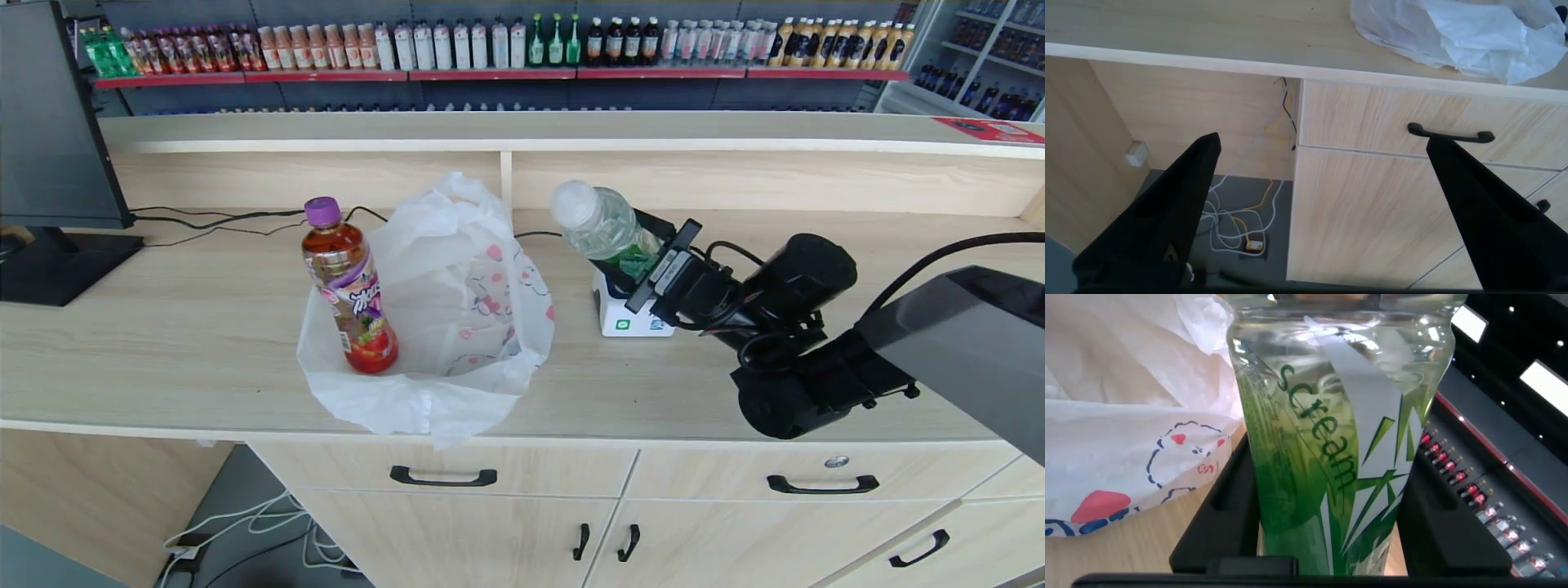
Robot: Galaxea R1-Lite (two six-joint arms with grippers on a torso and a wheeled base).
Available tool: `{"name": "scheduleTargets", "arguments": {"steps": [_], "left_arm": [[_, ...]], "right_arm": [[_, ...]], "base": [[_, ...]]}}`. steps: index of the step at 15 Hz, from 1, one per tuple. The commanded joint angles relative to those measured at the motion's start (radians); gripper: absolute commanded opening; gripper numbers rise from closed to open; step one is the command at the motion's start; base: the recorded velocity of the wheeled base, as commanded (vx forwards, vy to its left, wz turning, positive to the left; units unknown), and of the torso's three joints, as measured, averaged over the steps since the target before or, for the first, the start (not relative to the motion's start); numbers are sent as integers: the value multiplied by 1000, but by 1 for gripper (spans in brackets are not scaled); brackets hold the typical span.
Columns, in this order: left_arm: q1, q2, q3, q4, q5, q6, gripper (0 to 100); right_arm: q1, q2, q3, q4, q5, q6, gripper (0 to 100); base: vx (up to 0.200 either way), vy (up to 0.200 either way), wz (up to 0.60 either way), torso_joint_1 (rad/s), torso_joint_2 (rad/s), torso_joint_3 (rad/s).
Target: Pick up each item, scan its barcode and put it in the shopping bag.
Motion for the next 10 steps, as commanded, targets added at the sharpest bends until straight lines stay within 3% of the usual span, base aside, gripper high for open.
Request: {"name": "scheduleTargets", "arguments": {"steps": [1, 10], "left_arm": [[0, 0, 0, 0, 0, 0, 100], [0, 0, 0, 1, 0, 0, 100]], "right_arm": [[-14, 40, -23, -1, 28, -2, 0], [-55, 49, -75, -1, 43, 19, 0]], "base": [[0, 0, 0, 0, 0, 0], [0, 0, 0, 0, 0, 0]]}}
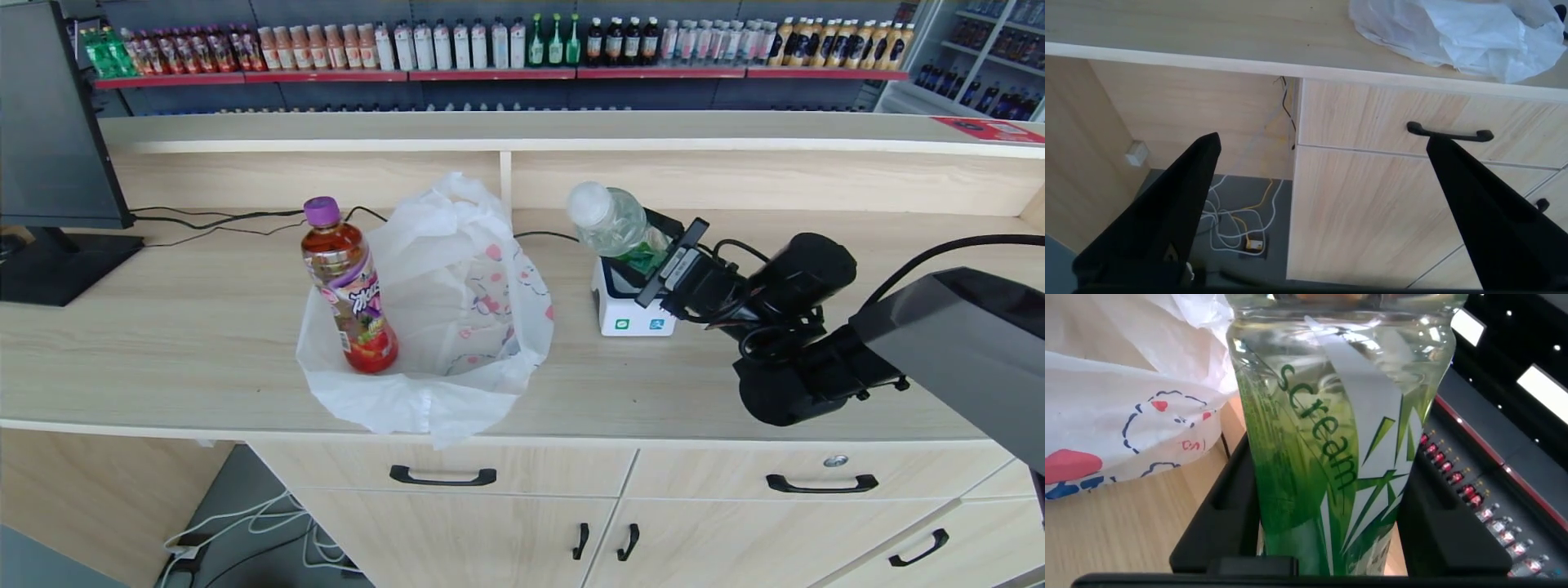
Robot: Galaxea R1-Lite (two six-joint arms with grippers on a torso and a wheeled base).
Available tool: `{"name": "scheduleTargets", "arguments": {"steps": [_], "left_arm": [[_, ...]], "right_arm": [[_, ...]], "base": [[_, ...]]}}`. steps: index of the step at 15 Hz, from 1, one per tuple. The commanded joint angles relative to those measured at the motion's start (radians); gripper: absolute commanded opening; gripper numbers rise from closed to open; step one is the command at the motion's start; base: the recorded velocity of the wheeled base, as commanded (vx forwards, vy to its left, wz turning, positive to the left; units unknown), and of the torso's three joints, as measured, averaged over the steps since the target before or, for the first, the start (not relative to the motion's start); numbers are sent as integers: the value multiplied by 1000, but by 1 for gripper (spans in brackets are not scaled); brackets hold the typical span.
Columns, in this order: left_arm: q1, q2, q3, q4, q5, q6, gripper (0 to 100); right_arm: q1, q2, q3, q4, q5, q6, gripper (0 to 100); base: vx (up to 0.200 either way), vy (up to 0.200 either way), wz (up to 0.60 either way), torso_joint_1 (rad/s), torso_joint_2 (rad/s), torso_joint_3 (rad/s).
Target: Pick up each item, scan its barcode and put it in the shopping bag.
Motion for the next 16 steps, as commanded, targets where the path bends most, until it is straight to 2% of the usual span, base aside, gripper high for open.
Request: {"name": "scheduleTargets", "arguments": {"steps": [1, 6, 16], "left_arm": [[0, 0, 0, 0, -1, 0, 100], [0, 0, 0, -3, 0, 0, 100], [0, 0, 0, -3, 0, 1, 100]], "right_arm": [[-7, 3, -20, -1, -2, 4, 0], [-36, 25, -56, -1, -1, 28, 0], [-21, -11, -37, -1, -2, 38, 0]], "base": [[0, 0, 0, 0, 0, 0], [0, 0, 0, 0, 0, 0], [0, 0, 0, 0, 0, 0]]}}
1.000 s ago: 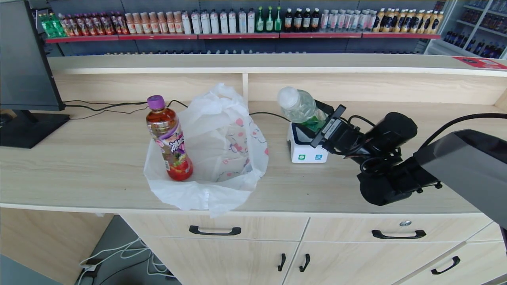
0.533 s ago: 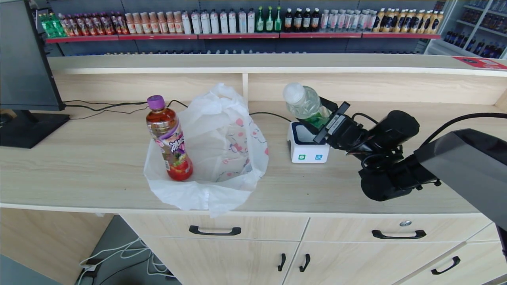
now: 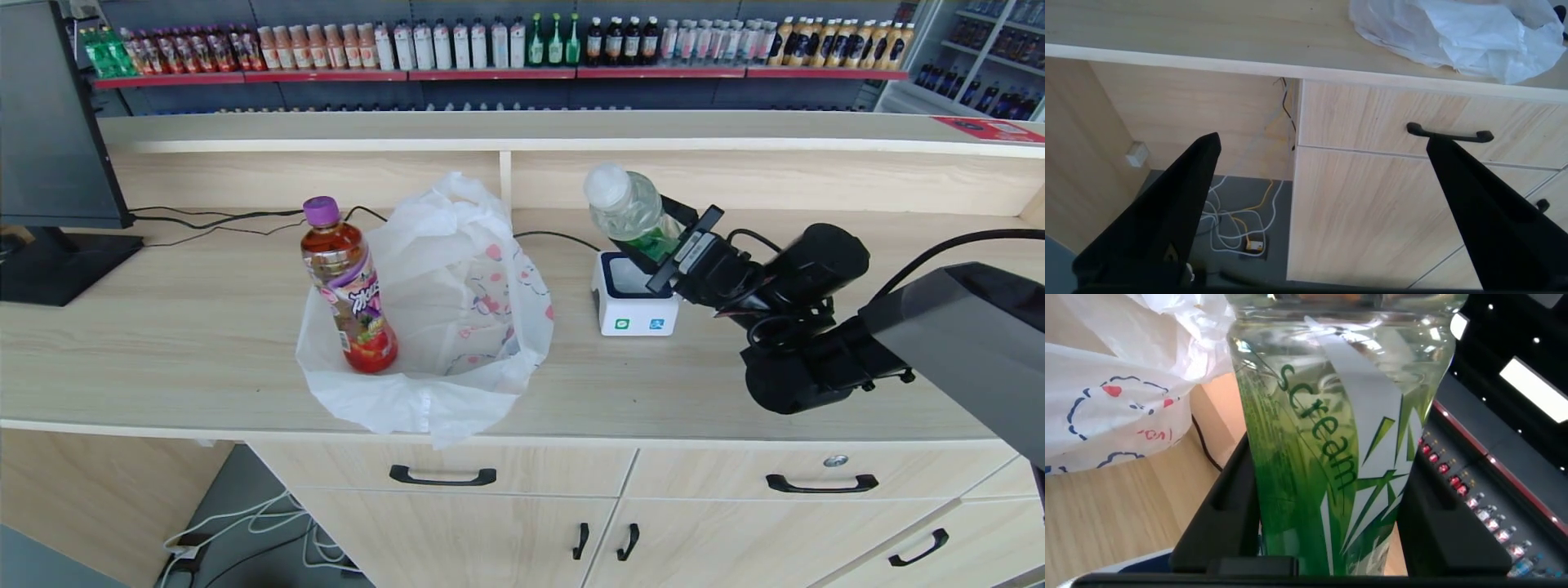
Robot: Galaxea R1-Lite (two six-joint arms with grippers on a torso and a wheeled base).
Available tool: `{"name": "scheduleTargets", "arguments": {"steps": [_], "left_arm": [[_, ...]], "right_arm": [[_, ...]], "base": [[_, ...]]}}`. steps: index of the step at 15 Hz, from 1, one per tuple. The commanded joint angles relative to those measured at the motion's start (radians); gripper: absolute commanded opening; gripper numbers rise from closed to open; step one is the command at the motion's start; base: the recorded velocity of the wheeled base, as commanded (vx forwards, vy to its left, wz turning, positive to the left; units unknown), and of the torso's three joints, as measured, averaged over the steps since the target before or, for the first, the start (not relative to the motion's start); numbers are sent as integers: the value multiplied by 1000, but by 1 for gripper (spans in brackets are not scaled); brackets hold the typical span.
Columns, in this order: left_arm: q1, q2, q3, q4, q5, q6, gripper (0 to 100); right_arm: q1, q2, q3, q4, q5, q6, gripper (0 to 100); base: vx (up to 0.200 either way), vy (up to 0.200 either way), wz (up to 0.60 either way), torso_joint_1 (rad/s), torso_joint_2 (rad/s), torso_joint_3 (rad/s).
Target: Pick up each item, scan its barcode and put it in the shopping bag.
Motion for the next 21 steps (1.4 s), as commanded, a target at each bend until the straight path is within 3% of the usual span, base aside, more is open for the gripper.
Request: {"name": "scheduleTargets", "arguments": {"steps": [1, 10, 17, 21], "left_arm": [[0, 0, 0, -1, 0, 0, 100], [0, 0, 0, -1, 0, -1, 100], [0, 0, 0, 1, 0, -3, 100], [0, 0, 0, 2, 0, -4, 100]], "right_arm": [[6, -19, 16, -1, 0, 0, 0], [71, -60, 27, -1, -64, 40, 0], [100, -166, 84, -1, -245, 140, 0], [209, -244, 220, -1, -435, 255, 0]], "base": [[0, 0, 0, 0, 0, 0], [0, 0, 0, 0, 0, 0], [0, 0, 0, 0, 0, 0], [0, 0, 0, 0, 0, 0]]}}
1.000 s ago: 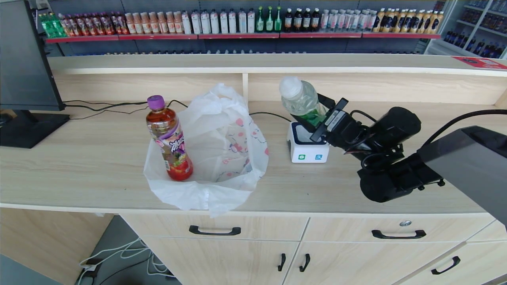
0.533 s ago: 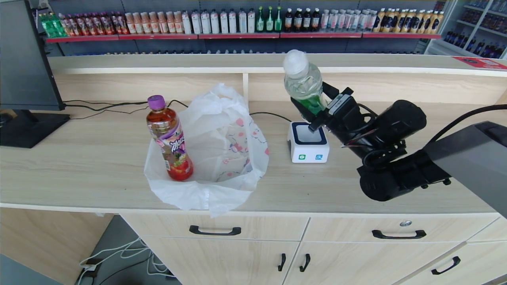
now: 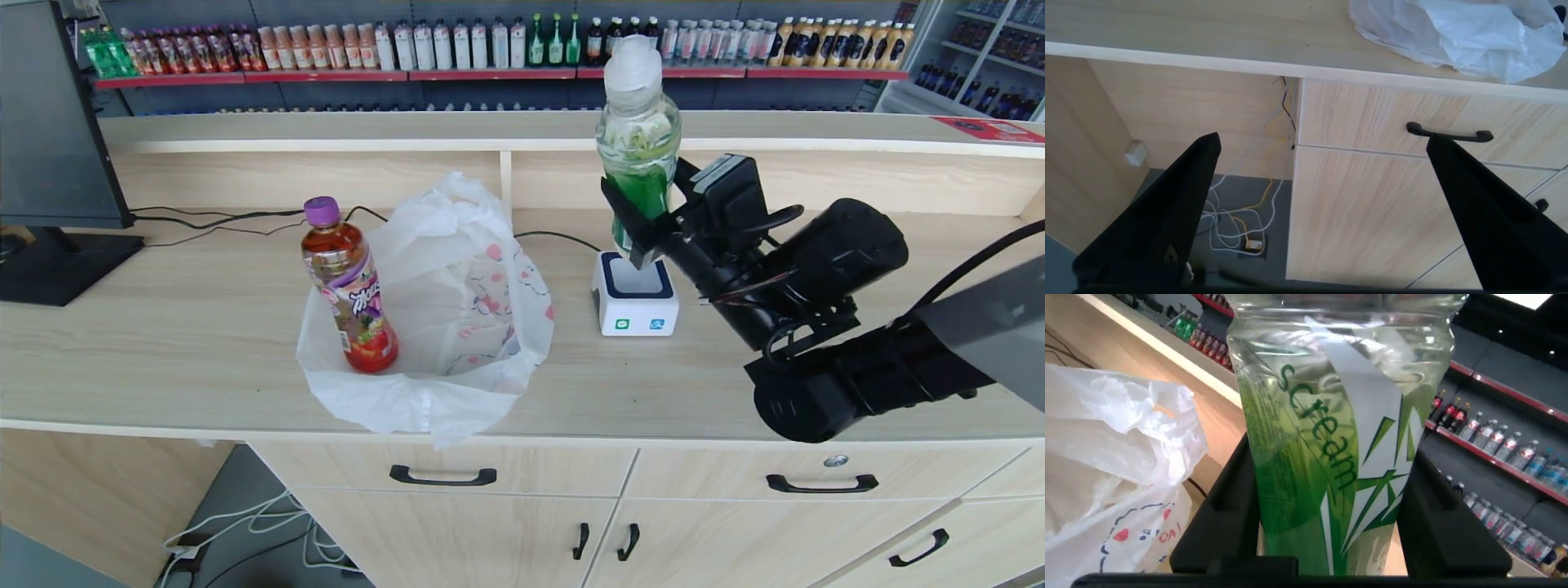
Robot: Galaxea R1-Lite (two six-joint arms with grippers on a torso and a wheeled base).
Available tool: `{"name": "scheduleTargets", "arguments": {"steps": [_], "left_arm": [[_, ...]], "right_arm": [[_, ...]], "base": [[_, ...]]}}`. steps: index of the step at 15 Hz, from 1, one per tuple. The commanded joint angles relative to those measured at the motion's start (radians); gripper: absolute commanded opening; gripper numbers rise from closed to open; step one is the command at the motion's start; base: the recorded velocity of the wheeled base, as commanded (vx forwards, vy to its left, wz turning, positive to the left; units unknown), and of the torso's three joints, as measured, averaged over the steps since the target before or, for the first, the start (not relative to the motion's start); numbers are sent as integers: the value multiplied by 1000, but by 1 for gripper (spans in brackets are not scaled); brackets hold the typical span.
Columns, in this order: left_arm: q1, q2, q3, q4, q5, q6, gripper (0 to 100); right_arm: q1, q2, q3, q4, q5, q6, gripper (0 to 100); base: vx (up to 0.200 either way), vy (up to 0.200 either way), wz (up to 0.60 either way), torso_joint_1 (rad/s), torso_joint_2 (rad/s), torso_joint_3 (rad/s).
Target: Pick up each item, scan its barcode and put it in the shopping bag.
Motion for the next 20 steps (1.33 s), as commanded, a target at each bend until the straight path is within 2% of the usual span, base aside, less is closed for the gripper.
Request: {"name": "scheduleTargets", "arguments": {"steps": [1, 5, 9, 11, 13, 14, 15, 16, 18, 20], "left_arm": [[0, 0, 0, 1, 0, -1, 100], [0, 0, 0, 6, 0, 1, 100], [0, 0, 0, 6, 0, -1, 100], [0, 0, 0, 6, 0, -1, 100], [0, 0, 0, 6, 0, -1, 100], [0, 0, 0, 6, 0, -2, 100], [0, 0, 0, 6, 0, -2, 100], [0, 0, 0, 4, 0, -2, 100], [0, 0, 0, 6, 0, -1, 100], [0, 0, 0, 4, 0, -2, 100]], "right_arm": [[44, -62, 80, -3, -41, 30, 0], [45, -115, 183, -3, -67, 110, 0], [79, -203, 335, -3, -239, 299, 0], [104, -230, 401, -3, -283, 342, 0], [102, -230, 395, -3, -346, 359, 0], [104, -225, 385, -3, -404, 408, 0], [104, -225, 385, -3, -404, 408, 0], [91, -223, 352, -3, -506, 494, 0], [73, -223, 339, -3, -510, 507, 0], [68, -223, 335, -3, -510, 503, 0]], "base": [[0, 0, 0, 0, 0, 0], [0, 0, 0, 0, 0, 0], [0, 0, 0, 0, 0, 0], [0, 0, 0, 0, 0, 0], [0, 0, 0, 0, 0, 0], [0, 0, 0, 0, 0, 0], [0, 0, 0, 0, 0, 0], [-200, 0, 0, -2, 2, 2], [-200, 0, 0, 5, 5, 2], [0, 0, 0, 0, 0, 0]]}}
